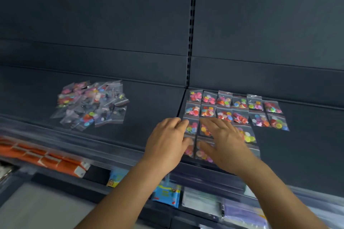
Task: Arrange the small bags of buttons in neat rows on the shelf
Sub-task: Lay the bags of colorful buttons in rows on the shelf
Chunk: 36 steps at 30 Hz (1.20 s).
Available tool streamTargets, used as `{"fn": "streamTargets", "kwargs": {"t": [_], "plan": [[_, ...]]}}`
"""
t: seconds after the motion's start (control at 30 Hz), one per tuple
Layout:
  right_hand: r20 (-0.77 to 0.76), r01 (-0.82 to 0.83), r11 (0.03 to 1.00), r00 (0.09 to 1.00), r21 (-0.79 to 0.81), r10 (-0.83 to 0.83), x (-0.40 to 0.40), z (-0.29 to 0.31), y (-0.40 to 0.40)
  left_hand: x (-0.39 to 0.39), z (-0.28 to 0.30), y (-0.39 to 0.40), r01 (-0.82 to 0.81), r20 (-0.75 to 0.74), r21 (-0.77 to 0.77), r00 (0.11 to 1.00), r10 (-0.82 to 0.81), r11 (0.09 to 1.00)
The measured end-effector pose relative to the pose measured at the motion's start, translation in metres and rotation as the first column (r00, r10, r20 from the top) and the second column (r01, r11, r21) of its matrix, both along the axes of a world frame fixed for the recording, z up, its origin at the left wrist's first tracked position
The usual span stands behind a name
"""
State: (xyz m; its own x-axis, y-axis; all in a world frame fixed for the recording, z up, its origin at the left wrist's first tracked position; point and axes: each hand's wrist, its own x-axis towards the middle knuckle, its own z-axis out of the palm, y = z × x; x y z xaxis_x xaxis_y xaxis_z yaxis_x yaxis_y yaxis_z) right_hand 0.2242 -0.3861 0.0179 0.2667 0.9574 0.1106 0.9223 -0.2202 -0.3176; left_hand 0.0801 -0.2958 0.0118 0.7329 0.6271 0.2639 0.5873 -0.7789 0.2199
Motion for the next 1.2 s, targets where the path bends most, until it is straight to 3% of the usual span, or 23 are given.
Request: {"fn": "streamTargets", "kwargs": {"t": [0.63,0.97,1.2], "plan": [[-0.091,-0.074,0.997,0.993,0.009,0.074,-0.188,0.005,0.218,-0.191,0.003,0.204,-0.160,-0.040,-0.047,0.987,0.159,0.986],[-0.125,-0.105,0.993,0.987,-0.044,0.099,-0.223,-0.001,0.291,-0.239,-0.010,0.280,-0.302,-0.096,-0.146,0.952,0.291,0.942],[-0.114,-0.132,0.988,0.986,-0.077,0.123,-0.223,-0.006,0.340,-0.247,-0.013,0.309,-0.296,-0.094,-0.215,0.955,0.282,0.931]]}}
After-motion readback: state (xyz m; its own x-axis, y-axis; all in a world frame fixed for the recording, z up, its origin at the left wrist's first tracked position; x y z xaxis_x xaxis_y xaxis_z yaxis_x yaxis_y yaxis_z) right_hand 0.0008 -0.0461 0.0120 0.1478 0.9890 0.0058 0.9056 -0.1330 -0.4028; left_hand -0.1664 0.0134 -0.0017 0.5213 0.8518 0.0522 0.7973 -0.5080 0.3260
